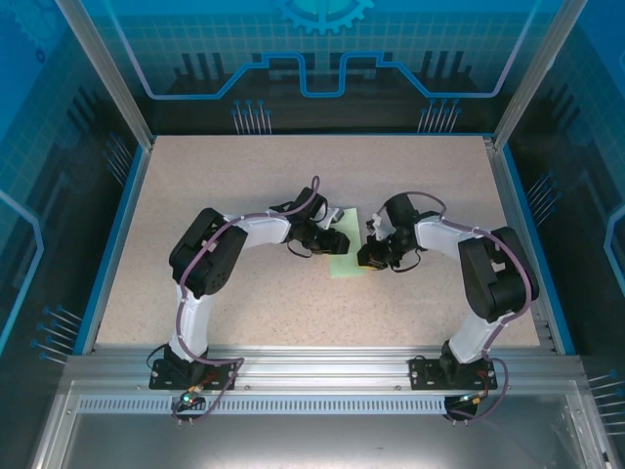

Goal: Fold a paper plane with a square sheet of paper (fold left side to right side)
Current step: Hold the square sheet of paper at the center of the table, then first fold the square sheet of paper in half at the center of the table.

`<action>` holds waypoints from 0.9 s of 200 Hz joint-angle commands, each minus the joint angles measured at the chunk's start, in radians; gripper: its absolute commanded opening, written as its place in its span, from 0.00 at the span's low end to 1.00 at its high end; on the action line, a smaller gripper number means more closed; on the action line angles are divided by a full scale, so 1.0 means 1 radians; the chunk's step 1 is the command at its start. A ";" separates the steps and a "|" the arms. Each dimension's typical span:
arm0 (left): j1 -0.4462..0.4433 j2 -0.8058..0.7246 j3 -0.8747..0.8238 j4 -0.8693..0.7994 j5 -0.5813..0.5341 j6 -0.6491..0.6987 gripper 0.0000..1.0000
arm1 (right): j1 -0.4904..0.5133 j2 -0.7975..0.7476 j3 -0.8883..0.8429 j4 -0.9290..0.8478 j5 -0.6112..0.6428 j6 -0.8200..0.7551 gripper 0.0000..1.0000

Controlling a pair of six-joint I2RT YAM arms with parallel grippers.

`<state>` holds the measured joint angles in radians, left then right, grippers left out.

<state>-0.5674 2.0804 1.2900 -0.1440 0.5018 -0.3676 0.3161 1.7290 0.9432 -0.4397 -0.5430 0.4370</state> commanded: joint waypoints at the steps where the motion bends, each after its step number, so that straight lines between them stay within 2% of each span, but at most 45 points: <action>1: -0.012 0.017 0.009 -0.074 -0.029 -0.016 0.43 | 0.010 0.039 -0.004 0.061 -0.021 0.027 0.07; 90: 0.009 0.023 0.080 -0.106 -0.024 -0.030 0.46 | 0.018 0.127 -0.001 -0.068 0.184 -0.005 0.07; 123: 0.016 0.029 0.113 -0.110 0.002 -0.026 0.46 | 0.018 0.137 0.004 -0.071 0.196 -0.006 0.07; 180: 0.018 0.093 0.157 -0.162 -0.042 -0.002 0.47 | 0.018 0.138 0.019 -0.098 0.220 -0.011 0.07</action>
<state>-0.5560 2.1338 1.4120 -0.2550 0.4824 -0.3859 0.3275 1.8229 0.9714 -0.4545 -0.4664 0.4431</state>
